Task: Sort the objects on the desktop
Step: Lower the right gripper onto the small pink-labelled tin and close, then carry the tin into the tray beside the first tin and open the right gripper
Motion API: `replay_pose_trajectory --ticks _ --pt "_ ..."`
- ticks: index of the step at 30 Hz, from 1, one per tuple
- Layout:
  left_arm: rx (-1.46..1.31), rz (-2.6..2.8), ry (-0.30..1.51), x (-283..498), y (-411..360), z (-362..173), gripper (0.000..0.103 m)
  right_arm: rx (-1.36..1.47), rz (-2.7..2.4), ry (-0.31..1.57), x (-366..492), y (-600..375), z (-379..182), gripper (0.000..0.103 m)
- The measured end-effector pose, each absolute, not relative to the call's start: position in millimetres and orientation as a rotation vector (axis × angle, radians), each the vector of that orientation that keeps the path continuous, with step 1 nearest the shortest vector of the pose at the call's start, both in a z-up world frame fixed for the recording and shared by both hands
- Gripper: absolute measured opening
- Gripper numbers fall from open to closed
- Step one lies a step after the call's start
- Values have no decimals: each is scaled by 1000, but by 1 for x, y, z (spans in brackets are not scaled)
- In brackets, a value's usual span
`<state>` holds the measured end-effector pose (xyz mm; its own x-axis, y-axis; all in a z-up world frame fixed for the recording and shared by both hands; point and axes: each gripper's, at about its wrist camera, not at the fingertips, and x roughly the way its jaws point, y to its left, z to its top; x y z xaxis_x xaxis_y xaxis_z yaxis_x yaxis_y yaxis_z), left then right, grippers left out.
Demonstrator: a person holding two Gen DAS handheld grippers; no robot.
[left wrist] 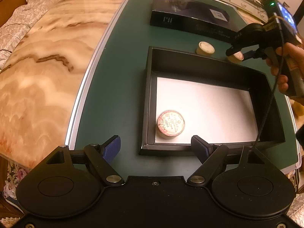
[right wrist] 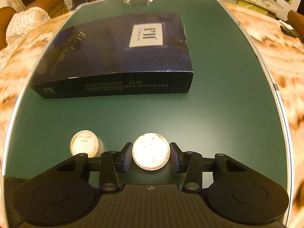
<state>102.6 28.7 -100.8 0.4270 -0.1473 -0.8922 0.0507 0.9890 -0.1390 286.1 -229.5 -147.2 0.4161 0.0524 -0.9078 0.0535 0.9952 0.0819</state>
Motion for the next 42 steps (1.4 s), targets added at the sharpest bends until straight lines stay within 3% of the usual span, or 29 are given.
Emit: replay_pose_trajectory --ticks 19,42 --pt "-117 -153 1097 77 28 -85 82 72 -3 1122 157 -214 -100 45" --pt "-119 -149 1087 64 34 -79 83 44 -55 1290 173 -205 -125 45"
